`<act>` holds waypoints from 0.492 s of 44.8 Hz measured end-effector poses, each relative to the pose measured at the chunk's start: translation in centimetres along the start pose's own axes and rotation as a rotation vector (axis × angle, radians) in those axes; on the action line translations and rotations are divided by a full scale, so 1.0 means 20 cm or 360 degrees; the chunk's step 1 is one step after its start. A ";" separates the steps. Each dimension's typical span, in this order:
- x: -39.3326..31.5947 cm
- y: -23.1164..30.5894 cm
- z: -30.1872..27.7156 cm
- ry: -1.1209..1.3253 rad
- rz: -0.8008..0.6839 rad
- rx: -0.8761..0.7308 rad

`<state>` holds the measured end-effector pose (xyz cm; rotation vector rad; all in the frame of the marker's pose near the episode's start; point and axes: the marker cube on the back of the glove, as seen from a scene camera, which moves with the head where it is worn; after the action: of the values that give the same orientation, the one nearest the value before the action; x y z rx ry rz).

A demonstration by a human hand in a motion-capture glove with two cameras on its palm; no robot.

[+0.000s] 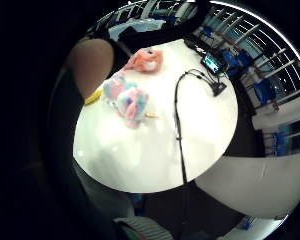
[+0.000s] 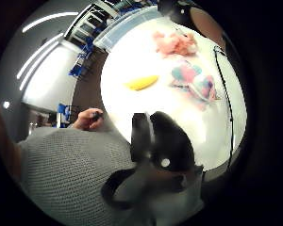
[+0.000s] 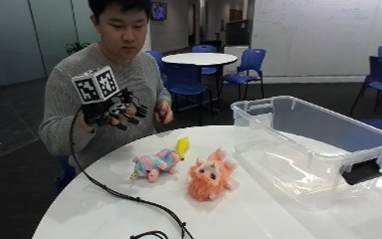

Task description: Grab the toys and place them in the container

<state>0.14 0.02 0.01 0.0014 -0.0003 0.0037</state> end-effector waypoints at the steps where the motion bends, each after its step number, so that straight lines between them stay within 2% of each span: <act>1: 0.00 0.00 0.00 0.0001 0.0000 0.0002; 16: 0.03 0.01 0.01 -0.0046 -0.0031 0.0020; 22: -0.03 -0.03 0.03 -0.0110 -0.0115 -0.0001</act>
<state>-0.47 -0.56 0.57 0.0010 -0.0695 -0.0686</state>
